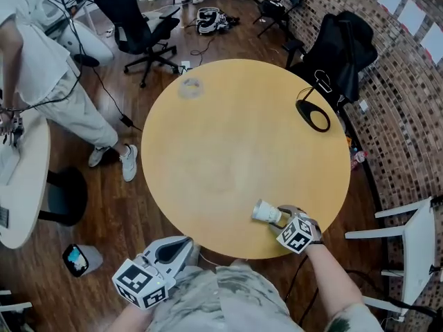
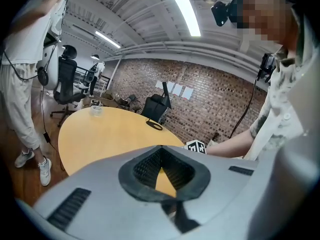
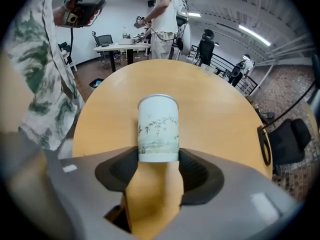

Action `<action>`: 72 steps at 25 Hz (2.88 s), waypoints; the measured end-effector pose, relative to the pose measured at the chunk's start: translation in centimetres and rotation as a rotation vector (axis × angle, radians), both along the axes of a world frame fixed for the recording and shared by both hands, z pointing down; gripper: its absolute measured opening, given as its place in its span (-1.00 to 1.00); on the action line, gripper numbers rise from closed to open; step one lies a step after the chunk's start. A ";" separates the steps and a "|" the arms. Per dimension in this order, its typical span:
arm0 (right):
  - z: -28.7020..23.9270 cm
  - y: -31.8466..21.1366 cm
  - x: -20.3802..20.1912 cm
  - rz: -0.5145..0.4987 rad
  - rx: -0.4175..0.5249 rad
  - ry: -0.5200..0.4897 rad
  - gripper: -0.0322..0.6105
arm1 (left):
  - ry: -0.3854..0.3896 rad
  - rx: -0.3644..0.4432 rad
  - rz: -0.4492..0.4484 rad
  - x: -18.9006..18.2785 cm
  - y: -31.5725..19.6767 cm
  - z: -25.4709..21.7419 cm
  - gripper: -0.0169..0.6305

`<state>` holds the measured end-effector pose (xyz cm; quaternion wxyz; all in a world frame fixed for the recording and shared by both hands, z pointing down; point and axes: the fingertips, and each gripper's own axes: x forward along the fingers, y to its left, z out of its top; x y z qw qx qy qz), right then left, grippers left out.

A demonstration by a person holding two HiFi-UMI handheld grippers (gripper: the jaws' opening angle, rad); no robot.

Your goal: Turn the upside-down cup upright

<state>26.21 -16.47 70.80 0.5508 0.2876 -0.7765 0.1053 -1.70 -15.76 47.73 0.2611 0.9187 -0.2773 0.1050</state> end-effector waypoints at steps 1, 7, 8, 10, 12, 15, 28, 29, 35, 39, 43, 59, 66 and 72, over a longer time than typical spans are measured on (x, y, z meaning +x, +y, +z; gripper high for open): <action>-0.4 0.0 0.4 0.000 0.000 0.024 -0.12 | 0.002 0.007 -0.007 -0.2 -0.2 -0.1 -0.93; -2.5 -0.5 2.5 -0.099 -0.023 0.300 -0.12 | 0.021 0.007 -0.058 -2.2 -1.2 -0.2 -0.93; -2.8 -0.7 2.9 -0.130 -0.028 0.360 -0.12 | 0.019 0.008 -0.057 -2.4 -1.2 -0.1 -0.93; -3.1 -1.1 3.6 -0.192 -0.044 0.478 -0.12 | 0.019 0.011 -0.046 -2.5 -1.2 0.2 -0.93; -3.3 -1.3 4.0 -0.252 -0.068 0.580 -0.12 | 0.028 0.010 -0.032 -2.4 -1.3 0.4 -0.93; -3.6 -1.5 4.2 -0.336 -0.115 0.733 -0.13 | 0.045 0.010 -0.011 -2.5 -1.5 0.6 -0.93; -3.4 -2.2 0.6 -0.487 -0.244 0.983 -0.12 | 0.084 -0.008 0.029 -5.1 -3.7 1.6 -0.93; -3.2 -2.3 0.0 -0.493 -0.245 0.969 -0.13 | 0.085 -0.012 0.036 -5.2 -3.9 1.7 -0.93; -2.7 -2.4 -1.8 -0.486 -0.286 0.870 -0.13 | 0.087 -0.022 0.078 -6.1 -4.5 2.3 -0.93; -2.6 -2.6 -2.3 -0.484 -0.311 0.784 -0.12 | 0.084 -0.035 0.103 -7.0 -5.2 2.5 -0.93; -2.0 -2.8 -2.7 -0.452 -0.328 0.714 -0.01 | 0.077 -0.036 0.133 -7.7 -5.7 3.0 -0.93; -13.5 1.9 -1.5 0.257 0.003 0.221 0.04 | 0.049 -0.043 0.295 -4.4 -1.0 2.5 -0.93; -16.6 15.2 -3.2 0.537 0.115 -0.139 -0.01 | 0.012 0.034 0.341 -1.3 6.5 -0.4 -0.93; -18.6 30.2 -6.2 0.602 0.165 -0.385 -0.01 | -0.011 0.048 0.305 1.3 18.7 -2.3 -0.93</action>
